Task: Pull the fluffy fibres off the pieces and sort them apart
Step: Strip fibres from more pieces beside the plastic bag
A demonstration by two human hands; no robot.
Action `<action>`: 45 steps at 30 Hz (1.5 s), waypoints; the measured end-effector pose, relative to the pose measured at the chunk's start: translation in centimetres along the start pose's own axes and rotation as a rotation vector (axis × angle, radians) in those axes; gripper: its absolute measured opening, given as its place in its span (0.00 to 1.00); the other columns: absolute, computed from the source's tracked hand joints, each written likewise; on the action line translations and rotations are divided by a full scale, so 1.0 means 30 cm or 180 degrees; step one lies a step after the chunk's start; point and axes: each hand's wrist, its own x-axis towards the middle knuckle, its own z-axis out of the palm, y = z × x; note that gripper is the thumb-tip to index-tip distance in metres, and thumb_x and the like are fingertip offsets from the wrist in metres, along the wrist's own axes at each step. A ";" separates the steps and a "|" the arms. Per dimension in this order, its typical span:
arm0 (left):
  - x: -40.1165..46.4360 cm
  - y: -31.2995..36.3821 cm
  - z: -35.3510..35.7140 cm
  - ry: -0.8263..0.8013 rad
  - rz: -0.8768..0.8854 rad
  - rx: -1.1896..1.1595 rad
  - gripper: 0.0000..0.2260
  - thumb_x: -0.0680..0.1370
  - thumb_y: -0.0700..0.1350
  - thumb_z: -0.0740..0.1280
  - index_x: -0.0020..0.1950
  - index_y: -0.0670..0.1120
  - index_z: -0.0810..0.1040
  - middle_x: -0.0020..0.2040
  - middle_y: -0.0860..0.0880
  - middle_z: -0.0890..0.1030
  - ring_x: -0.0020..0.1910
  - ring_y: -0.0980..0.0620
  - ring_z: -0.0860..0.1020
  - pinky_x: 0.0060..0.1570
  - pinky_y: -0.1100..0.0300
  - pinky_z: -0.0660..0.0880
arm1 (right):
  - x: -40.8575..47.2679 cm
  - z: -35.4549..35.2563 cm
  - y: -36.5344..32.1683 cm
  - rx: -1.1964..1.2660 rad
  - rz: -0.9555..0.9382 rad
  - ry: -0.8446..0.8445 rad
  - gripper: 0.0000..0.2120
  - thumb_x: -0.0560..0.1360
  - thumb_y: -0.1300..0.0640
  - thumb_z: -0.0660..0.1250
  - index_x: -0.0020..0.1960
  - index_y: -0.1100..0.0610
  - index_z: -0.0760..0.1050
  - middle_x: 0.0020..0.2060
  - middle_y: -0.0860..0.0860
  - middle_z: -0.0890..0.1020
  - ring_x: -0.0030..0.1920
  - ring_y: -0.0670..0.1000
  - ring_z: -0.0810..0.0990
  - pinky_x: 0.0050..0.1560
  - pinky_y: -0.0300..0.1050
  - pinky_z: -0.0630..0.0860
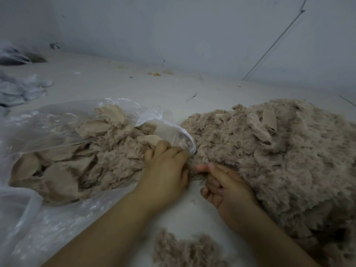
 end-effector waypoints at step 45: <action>-0.031 0.085 -0.001 0.0701 -0.0904 -0.3307 0.13 0.77 0.31 0.67 0.47 0.49 0.82 0.34 0.49 0.81 0.28 0.54 0.77 0.28 0.59 0.75 | -0.011 0.007 -0.016 0.0010 0.0094 -0.0157 0.16 0.80 0.58 0.61 0.35 0.57 0.78 0.22 0.48 0.64 0.20 0.43 0.66 0.28 0.39 0.71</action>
